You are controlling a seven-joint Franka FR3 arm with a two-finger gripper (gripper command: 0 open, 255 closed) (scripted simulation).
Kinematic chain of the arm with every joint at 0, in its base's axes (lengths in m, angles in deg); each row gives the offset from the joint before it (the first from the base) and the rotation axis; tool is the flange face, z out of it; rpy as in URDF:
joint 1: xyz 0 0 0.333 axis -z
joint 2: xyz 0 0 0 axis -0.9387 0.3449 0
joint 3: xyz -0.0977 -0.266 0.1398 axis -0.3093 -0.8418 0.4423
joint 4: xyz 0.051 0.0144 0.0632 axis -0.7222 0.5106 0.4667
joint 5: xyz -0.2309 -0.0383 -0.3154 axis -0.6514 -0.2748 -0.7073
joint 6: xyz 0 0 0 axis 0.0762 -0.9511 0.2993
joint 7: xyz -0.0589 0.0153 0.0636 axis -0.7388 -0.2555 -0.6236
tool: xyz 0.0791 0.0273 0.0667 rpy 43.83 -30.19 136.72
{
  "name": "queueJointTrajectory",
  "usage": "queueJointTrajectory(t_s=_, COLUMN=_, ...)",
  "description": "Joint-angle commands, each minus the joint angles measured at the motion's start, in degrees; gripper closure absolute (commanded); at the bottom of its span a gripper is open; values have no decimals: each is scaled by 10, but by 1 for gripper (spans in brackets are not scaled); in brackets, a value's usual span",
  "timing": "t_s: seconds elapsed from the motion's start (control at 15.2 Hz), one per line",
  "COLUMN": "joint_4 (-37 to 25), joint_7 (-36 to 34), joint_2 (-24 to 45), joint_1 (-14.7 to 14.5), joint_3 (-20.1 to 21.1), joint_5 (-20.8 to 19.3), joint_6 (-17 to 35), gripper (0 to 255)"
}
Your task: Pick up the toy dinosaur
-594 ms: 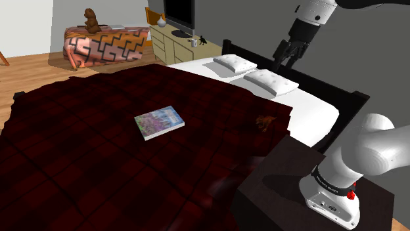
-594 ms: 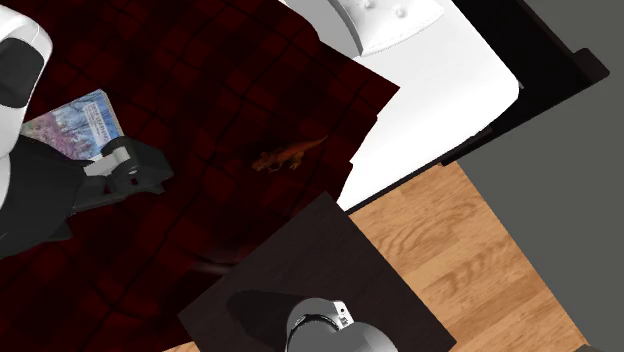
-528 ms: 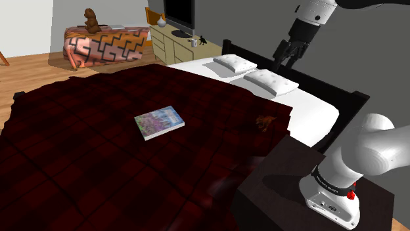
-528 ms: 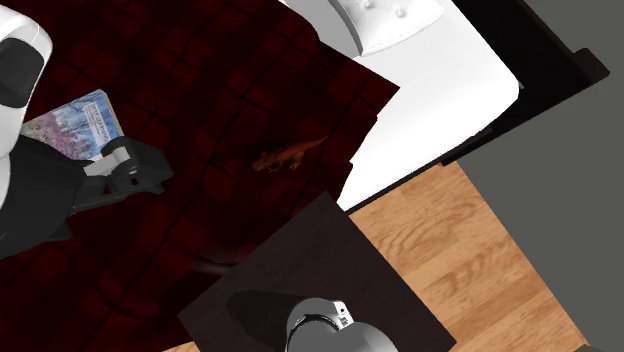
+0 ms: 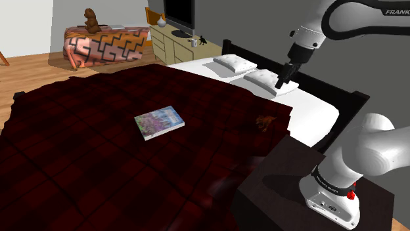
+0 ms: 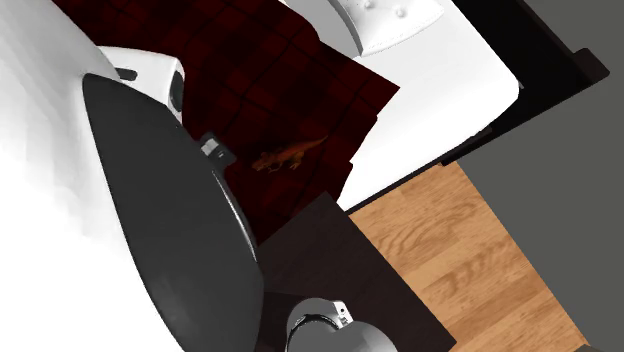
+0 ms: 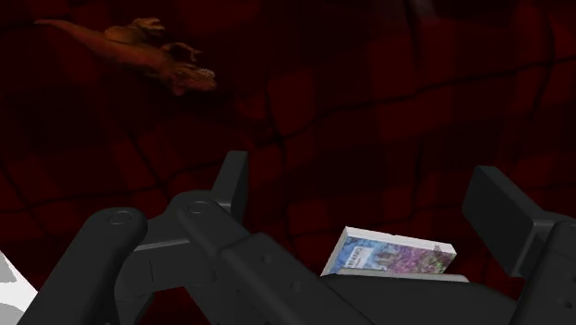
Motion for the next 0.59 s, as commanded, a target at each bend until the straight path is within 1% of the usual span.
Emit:
queueJointTrajectory(t_s=0.0, joint_4=20, joint_7=52, joint_2=10, joint_1=-2, joint_3=-29, joint_5=-18, joint_6=24, gripper=0)
queueJointTrajectory(t_s=0.26, joint_4=55, joint_7=148, joint_2=38, joint_1=-6, joint_3=-87, joint_5=-55, joint_6=77, gripper=0)
queueJointTrajectory(t_s=0.53, joint_4=73, joint_7=246, joint_2=90, joint_1=-14, joint_3=-150, joint_5=-88, joint_6=137, gripper=0)
